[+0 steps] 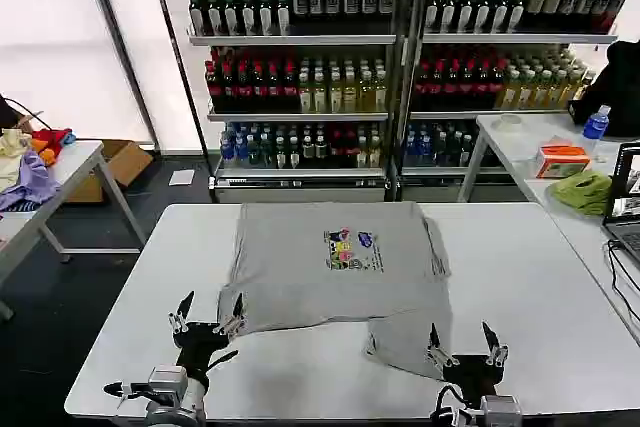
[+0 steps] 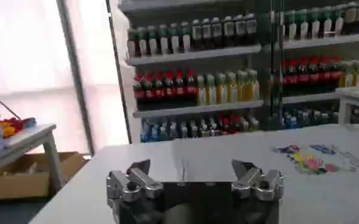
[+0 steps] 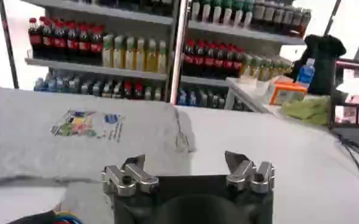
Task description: Fold and organize the clothes.
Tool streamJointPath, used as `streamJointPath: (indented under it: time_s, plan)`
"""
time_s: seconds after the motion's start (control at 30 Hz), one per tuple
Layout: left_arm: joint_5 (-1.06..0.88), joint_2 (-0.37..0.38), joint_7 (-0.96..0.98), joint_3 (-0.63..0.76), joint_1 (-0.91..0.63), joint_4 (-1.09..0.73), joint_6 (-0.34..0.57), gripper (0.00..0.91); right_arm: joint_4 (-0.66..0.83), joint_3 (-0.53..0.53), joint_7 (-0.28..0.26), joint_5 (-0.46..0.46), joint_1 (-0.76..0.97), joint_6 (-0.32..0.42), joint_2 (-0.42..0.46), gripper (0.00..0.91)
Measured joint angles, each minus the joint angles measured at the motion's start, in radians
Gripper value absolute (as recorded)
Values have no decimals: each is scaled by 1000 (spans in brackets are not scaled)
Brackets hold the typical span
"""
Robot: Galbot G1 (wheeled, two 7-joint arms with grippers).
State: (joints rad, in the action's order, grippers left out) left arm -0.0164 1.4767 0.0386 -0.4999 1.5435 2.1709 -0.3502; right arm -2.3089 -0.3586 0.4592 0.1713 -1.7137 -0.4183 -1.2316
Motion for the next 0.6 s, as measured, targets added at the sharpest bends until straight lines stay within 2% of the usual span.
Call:
streamJointPath:
  time_s: [0.6]
  plan:
    - [-10, -9, -29, 10, -27, -93, -33, 907, 75, 31, 13, 64, 22, -9, -37, 907]
